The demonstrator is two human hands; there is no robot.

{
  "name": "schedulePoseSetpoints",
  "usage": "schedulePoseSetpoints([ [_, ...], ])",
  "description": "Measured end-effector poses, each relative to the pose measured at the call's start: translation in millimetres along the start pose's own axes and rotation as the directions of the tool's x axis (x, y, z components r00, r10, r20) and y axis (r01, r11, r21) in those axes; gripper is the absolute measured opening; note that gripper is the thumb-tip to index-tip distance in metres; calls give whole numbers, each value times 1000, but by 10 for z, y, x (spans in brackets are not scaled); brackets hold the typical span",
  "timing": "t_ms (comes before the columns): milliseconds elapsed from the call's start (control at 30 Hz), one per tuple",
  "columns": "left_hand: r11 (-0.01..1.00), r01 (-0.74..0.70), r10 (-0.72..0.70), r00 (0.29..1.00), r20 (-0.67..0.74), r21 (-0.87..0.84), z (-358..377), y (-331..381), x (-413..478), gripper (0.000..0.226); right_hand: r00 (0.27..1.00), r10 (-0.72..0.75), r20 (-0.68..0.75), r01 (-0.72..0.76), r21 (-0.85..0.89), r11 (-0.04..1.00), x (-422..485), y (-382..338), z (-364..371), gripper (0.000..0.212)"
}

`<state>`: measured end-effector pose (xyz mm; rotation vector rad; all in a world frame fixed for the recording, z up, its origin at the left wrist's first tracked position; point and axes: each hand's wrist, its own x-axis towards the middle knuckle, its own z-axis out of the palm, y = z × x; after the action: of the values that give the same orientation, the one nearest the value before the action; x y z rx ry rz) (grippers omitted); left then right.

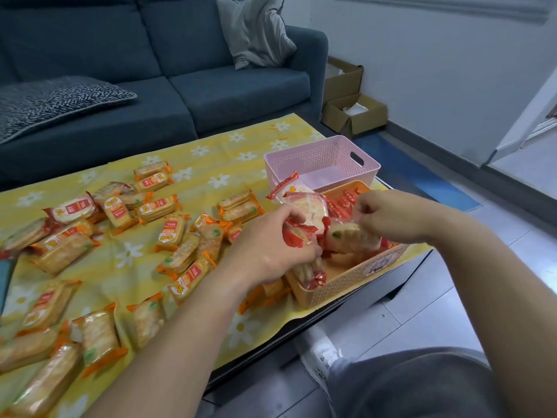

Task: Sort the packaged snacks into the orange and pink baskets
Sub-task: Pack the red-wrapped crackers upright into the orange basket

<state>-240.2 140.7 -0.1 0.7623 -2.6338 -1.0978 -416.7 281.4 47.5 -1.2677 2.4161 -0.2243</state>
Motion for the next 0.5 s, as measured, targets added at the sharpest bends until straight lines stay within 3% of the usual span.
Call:
schedulePoseSetpoints([
  [133, 994, -10, 11, 1000, -15, 105, 78, 58, -25, 53, 998, 11, -59, -2, 150, 989, 75, 12, 62, 24],
  [333, 959, -27, 43, 998, -49, 283, 197, 166, -56, 55, 969, -37, -244, 82, 177, 981, 139, 12, 92, 23],
  [500, 910, -36, 44, 999, -10, 414, 352, 190, -72, 61, 945, -42, -325, 82, 110, 991, 195, -55, 126, 37],
])
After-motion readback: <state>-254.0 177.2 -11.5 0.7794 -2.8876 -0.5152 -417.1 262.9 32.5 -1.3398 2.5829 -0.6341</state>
